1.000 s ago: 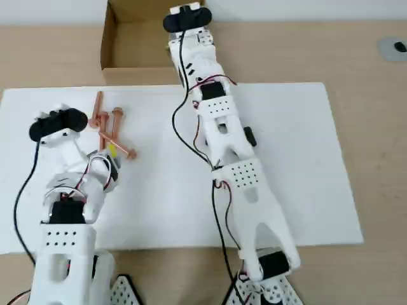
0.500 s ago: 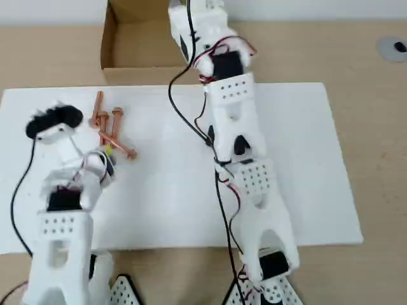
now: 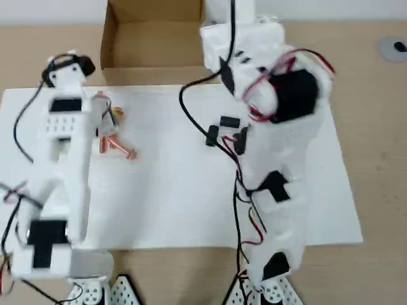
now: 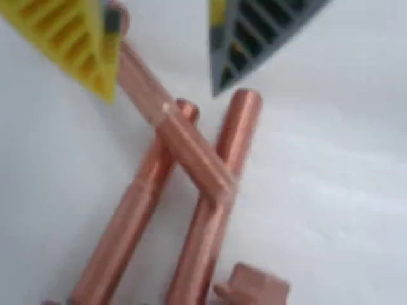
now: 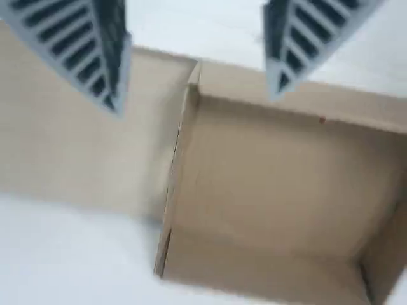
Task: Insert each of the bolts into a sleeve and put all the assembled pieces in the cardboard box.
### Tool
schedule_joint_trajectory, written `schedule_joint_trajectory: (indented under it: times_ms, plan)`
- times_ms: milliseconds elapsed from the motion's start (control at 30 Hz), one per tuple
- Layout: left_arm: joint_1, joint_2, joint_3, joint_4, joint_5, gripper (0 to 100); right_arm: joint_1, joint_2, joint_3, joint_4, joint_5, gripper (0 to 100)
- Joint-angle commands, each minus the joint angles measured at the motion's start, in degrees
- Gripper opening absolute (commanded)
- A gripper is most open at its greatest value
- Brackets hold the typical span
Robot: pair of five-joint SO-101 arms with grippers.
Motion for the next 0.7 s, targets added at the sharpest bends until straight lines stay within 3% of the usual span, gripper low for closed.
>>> schedule_joint_trajectory:
  times_ms: [0, 133, 367, 467, 667]
  plan:
    - [-0.62, 9.01, -17.23, 9.14, -0.26, 11, 0.92, -8.66, 9.27, 0.97, 0.53, 17.8]
    - [-1.67, 17.27, -25.58, 14.86, 0.18, 11, 0.84, -20.44, 36.35, 0.88, 0.53, 17.8]
    - [-2.46, 20.18, -27.08, 16.26, 2.29, 7, 0.31, -36.09, 84.62, -4.31, 0.62, 18.1]
    - [-0.62, 20.79, -27.08, 15.91, 2.29, 8, 4.26, -35.47, 91.74, -10.99, 0.62, 18.1]
    - [0.09, 28.18, -28.92, 16.0, 2.2, 10, 9.01, -31.25, 92.44, -18.81, 0.7, 18.1]
